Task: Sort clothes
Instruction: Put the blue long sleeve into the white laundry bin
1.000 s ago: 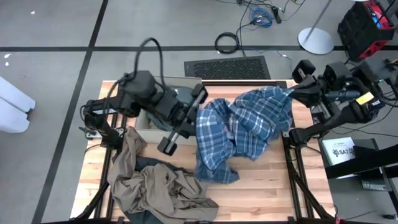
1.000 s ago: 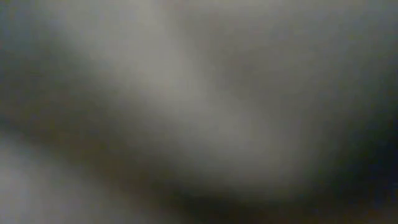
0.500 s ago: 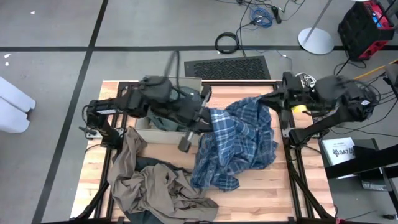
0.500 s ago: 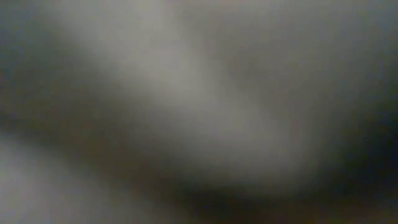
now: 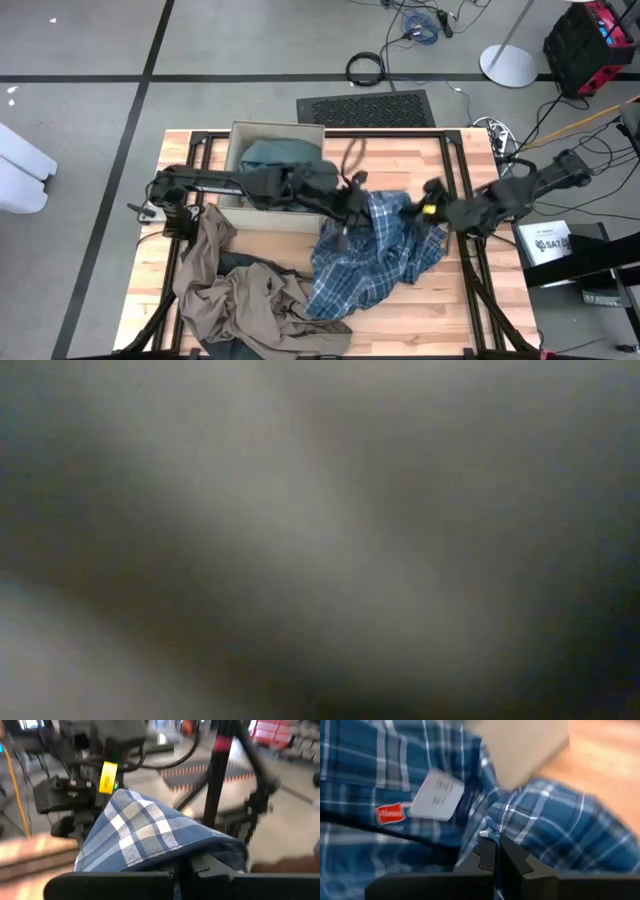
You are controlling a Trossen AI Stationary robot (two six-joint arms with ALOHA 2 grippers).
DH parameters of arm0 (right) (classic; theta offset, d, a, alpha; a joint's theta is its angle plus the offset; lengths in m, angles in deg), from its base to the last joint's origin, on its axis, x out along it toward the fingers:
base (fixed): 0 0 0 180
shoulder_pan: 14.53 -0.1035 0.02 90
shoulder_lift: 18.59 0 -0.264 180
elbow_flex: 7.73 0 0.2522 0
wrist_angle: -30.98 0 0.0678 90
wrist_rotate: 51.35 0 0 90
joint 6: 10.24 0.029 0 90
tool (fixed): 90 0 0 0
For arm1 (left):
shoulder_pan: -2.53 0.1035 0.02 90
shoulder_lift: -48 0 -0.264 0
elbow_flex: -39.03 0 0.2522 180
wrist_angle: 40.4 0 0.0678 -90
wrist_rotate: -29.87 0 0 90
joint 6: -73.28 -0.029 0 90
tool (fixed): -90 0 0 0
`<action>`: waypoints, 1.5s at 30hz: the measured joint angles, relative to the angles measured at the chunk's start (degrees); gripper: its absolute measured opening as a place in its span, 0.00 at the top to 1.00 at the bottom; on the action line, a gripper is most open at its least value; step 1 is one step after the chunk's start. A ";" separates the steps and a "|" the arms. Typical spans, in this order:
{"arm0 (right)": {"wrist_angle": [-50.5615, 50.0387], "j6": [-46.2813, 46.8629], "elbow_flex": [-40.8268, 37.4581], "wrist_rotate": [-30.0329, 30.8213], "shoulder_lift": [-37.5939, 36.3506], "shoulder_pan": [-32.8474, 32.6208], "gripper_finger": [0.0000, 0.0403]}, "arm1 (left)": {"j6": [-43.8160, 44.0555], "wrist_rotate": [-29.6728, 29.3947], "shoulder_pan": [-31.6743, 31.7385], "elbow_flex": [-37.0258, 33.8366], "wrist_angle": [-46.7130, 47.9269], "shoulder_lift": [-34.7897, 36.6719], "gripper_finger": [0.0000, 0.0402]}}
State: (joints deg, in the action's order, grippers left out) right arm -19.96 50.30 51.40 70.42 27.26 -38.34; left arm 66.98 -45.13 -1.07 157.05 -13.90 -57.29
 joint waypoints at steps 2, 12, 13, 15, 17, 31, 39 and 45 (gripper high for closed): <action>1.59 3.67 -3.93 -0.17 0.97 -1.13 1.00 | 0.00 -1.15 -0.62 -1.89 -0.96 -1.86 1.00; 0.23 19.56 -10.48 -5.94 8.02 -6.56 1.00 | 2.99 -2.03 -2.16 -5.35 -0.65 -12.69 1.00; -0.25 20.20 -10.56 -7.53 8.97 -7.03 1.00 | 2.99 -2.03 -2.18 -5.38 -0.07 -13.56 1.00; -0.94 21.98 -10.54 -10.40 11.03 -7.73 1.00 | 3.02 -2.03 -2.44 -5.37 0.21 -14.70 1.00; -3.08 23.31 -10.52 -13.21 13.47 -8.32 1.00 | 3.02 -2.03 -2.71 -5.33 0.70 -15.55 1.00; -6.57 12.59 -10.54 -22.90 25.21 -8.88 0.70 | 1.20 -5.98 -4.24 -5.30 6.24 -16.36 1.00; -6.70 10.10 -10.52 -25.33 30.15 -8.58 0.39 | 0.94 -5.96 -4.32 -5.30 6.27 -16.36 1.00; -6.53 9.00 -10.00 -29.89 36.07 -7.16 0.26 | 0.82 -5.48 -4.32 -5.30 6.27 -16.36 1.00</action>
State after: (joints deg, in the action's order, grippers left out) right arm -26.49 59.30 41.40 40.53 63.33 -45.50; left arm 67.80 -50.61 -5.39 151.75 -7.64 -73.65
